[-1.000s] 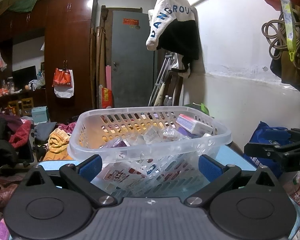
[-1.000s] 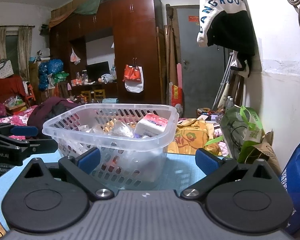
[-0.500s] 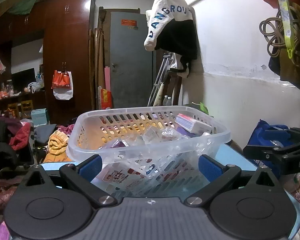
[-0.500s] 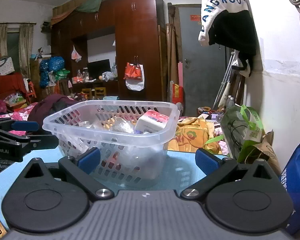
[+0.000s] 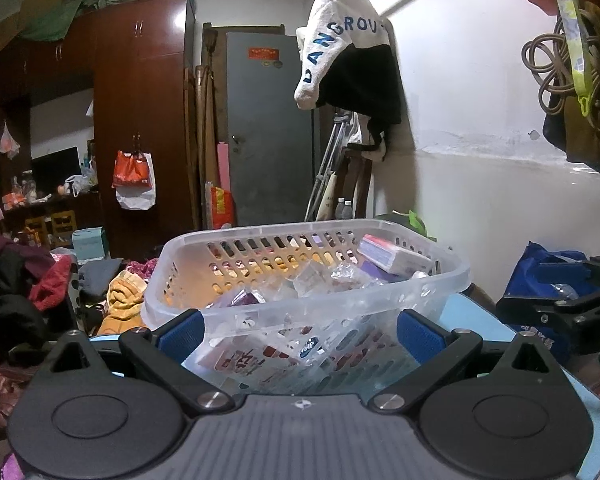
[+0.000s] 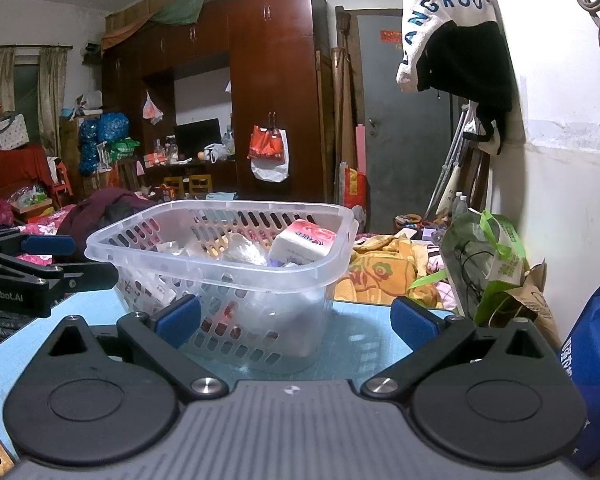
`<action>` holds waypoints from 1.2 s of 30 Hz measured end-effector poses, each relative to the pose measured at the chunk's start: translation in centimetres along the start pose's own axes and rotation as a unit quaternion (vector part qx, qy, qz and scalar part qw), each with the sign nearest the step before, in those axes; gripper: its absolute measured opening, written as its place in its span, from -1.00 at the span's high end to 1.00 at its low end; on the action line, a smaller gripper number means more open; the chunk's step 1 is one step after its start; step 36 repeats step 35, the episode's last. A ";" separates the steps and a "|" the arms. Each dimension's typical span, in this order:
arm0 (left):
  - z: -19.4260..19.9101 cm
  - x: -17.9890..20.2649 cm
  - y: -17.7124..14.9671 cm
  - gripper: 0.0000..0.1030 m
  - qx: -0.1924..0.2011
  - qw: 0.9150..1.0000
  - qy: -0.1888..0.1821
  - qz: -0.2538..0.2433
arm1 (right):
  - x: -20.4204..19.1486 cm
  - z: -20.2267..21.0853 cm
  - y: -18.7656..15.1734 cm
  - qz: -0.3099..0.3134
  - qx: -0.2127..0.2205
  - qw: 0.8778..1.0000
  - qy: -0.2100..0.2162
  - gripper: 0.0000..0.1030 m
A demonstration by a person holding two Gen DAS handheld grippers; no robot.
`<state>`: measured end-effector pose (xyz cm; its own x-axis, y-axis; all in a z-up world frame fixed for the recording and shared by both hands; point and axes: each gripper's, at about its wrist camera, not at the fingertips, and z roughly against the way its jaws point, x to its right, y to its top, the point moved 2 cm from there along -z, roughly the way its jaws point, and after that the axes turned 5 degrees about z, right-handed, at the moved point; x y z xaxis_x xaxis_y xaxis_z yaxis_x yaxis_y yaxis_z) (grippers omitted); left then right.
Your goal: Organize objects
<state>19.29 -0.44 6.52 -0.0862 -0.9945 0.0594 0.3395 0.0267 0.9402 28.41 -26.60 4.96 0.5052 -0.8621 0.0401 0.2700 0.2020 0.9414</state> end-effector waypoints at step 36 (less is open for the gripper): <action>0.1 1.2 -0.1 -1.00 0.007 1.000 0.014 -0.005 | 0.7 0.5 -0.1 -0.002 0.012 1.000 -0.010 -1.00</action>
